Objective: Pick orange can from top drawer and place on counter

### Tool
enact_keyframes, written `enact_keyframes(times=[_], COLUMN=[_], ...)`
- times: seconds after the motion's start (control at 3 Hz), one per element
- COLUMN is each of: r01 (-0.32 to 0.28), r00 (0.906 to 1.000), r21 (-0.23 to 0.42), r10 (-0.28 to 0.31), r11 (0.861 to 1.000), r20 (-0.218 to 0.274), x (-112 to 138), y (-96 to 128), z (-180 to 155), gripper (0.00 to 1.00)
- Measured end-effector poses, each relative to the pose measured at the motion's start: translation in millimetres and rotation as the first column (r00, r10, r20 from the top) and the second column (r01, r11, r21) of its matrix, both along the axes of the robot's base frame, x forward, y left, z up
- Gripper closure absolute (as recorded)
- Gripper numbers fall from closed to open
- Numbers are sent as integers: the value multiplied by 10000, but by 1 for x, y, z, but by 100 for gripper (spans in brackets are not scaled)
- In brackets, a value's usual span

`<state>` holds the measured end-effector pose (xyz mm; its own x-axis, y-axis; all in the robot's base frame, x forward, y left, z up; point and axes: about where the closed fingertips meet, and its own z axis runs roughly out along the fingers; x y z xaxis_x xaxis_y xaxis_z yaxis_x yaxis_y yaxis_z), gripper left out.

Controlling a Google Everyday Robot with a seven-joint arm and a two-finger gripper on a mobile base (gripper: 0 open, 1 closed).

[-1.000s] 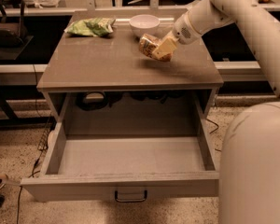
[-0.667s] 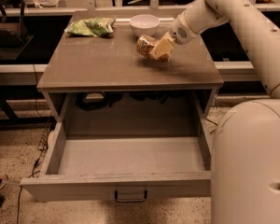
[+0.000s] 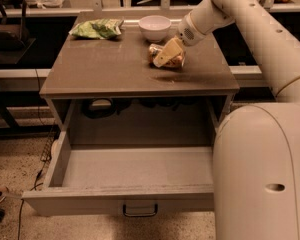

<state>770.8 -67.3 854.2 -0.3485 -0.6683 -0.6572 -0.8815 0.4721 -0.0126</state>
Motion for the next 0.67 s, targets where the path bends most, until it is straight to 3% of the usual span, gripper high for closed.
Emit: enact_keyframes(times=[0.33,0.67], r01=[408,999], r00=[9991,9932], r21=[207,449], r10=[-411,-1023], r11=[9990,9940], r20=[142,552], x=[3,-14], y=[-19,-67], z=[8,24], gripper=[0,0])
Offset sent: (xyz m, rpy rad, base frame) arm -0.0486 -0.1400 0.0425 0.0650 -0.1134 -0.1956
